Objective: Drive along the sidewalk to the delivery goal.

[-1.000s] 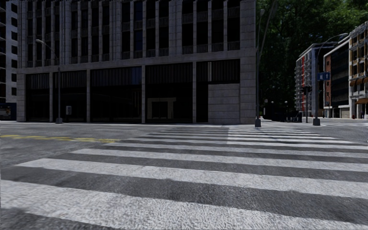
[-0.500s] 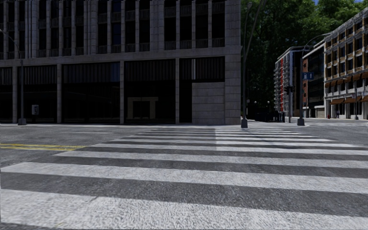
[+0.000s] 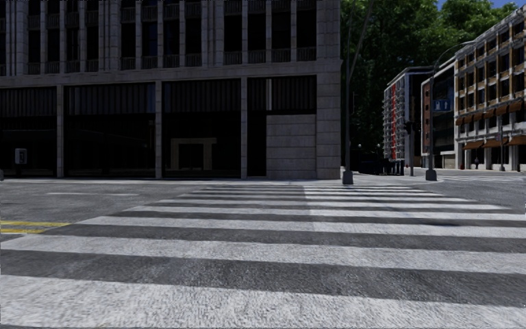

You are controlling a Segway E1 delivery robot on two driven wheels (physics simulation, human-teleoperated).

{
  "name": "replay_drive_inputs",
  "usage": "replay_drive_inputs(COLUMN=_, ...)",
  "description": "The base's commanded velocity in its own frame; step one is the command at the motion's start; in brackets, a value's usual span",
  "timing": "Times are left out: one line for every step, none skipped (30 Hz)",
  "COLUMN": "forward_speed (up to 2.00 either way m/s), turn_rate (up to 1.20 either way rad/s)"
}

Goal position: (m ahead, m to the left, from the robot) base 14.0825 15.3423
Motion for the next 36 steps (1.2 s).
replay_drive_inputs(forward_speed=2.00, turn_rate=-0.39)
replay_drive_inputs(forward_speed=2.00, turn_rate=-0.39)
replay_drive_inputs(forward_speed=2.00, turn_rate=-0.40)
replay_drive_inputs(forward_speed=2.00, turn_rate=-0.40)
replay_drive_inputs(forward_speed=2.00, turn_rate=-0.40)
replay_drive_inputs(forward_speed=2.00, turn_rate=-0.40)
replay_drive_inputs(forward_speed=2.00, turn_rate=-0.40)
replay_drive_inputs(forward_speed=2.00, turn_rate=-0.40)
replay_drive_inputs(forward_speed=2.00, turn_rate=-0.40)
replay_drive_inputs(forward_speed=2.00, turn_rate=-0.40)
replay_drive_inputs(forward_speed=2.00, turn_rate=-0.36)
replay_drive_inputs(forward_speed=2.00, turn_rate=-0.21)
replay_drive_inputs(forward_speed=2.00, turn_rate=-0.08)
replay_drive_inputs(forward_speed=2.00, turn_rate=0.00)
replay_drive_inputs(forward_speed=2.00, turn_rate=0.00)
replay_drive_inputs(forward_speed=2.00, turn_rate=0.00)
replay_drive_inputs(forward_speed=2.00, turn_rate=0.00)
replay_drive_inputs(forward_speed=2.00, turn_rate=0.00)
replay_drive_inputs(forward_speed=2.00, turn_rate=0.00)
replay_drive_inputs(forward_speed=2.00, turn_rate=0.00)
replay_drive_inputs(forward_speed=2.00, turn_rate=0.00)
replay_drive_inputs(forward_speed=2.00, turn_rate=0.00)
replay_drive_inputs(forward_speed=1.93, turn_rate=0.00)
replay_drive_inputs(forward_speed=1.79, turn_rate=0.00)
replay_drive_inputs(forward_speed=1.65, turn_rate=0.00)
replay_drive_inputs(forward_speed=1.65, turn_rate=0.00)
replay_drive_inputs(forward_speed=1.61, turn_rate=0.00)
replay_drive_inputs(forward_speed=1.60, turn_rate=0.00)
replay_drive_inputs(forward_speed=1.59, turn_rate=0.00)
replay_drive_inputs(forward_speed=1.59, turn_rate=0.00)
replay_drive_inputs(forward_speed=1.59, turn_rate=0.00)
replay_drive_inputs(forward_speed=1.59, turn_rate=0.00)
replay_drive_inputs(forward_speed=1.59, turn_rate=0.00)
replay_drive_inputs(forward_speed=1.59, turn_rate=0.00)
replay_drive_inputs(forward_speed=1.59, turn_rate=0.00)
replay_drive_inputs(forward_speed=1.59, turn_rate=0.00)
